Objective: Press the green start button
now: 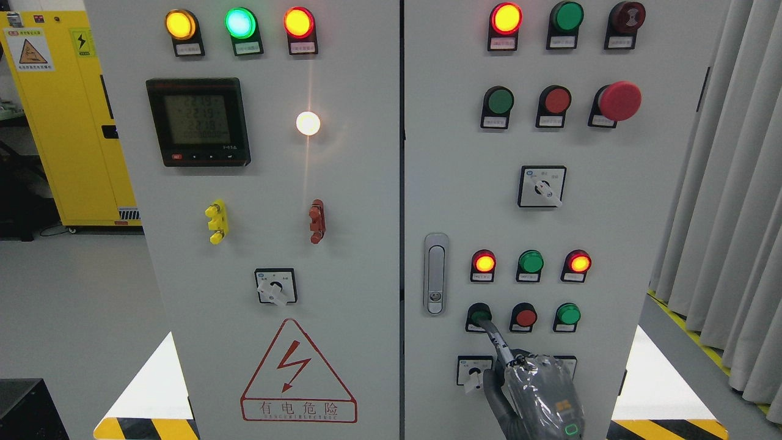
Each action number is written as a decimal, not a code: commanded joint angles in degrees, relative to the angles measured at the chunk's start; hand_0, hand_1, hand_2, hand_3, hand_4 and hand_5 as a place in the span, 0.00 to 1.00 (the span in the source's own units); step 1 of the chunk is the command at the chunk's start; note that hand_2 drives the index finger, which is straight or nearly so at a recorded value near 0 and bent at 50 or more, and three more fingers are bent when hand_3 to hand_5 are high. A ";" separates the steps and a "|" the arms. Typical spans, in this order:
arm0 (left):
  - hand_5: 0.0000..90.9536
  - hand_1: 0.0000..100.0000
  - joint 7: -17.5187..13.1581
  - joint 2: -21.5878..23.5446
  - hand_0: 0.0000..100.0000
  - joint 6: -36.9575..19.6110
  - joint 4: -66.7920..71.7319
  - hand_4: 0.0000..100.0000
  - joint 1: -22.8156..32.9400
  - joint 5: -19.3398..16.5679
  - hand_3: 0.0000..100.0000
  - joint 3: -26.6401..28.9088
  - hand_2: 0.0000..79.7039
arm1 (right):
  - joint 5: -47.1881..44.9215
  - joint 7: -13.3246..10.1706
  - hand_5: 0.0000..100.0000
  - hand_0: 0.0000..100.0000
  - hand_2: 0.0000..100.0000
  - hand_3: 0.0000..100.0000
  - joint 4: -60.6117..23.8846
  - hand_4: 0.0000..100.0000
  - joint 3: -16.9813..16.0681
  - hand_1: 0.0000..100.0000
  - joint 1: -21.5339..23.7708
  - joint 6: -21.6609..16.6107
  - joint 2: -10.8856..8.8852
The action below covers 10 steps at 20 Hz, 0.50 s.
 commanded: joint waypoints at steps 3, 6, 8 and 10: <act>0.00 0.56 0.02 0.00 0.12 0.04 0.03 0.00 -0.01 0.00 0.00 0.00 0.00 | -1.23 -0.16 0.96 0.83 0.00 0.80 -1.39 0.88 -0.24 0.99 0.56 -0.12 -1.67; 0.00 0.56 0.02 0.00 0.12 0.04 0.03 0.00 -0.01 0.00 0.00 0.00 0.00 | -1.23 -0.69 0.96 0.83 0.00 0.80 -2.70 0.87 -0.24 0.99 0.82 -0.39 -1.58; 0.00 0.56 0.02 0.00 0.12 0.04 0.03 0.00 -0.01 0.00 0.00 0.00 0.00 | -1.84 -0.78 0.96 0.84 0.00 0.80 -3.84 0.87 -0.24 0.99 1.26 -0.56 -1.58; 0.00 0.56 0.02 0.00 0.12 0.04 0.03 0.00 -0.01 0.00 0.00 0.00 0.00 | -2.72 -0.78 0.96 0.84 0.00 0.80 -4.90 0.87 -0.15 0.99 1.78 -0.74 -1.58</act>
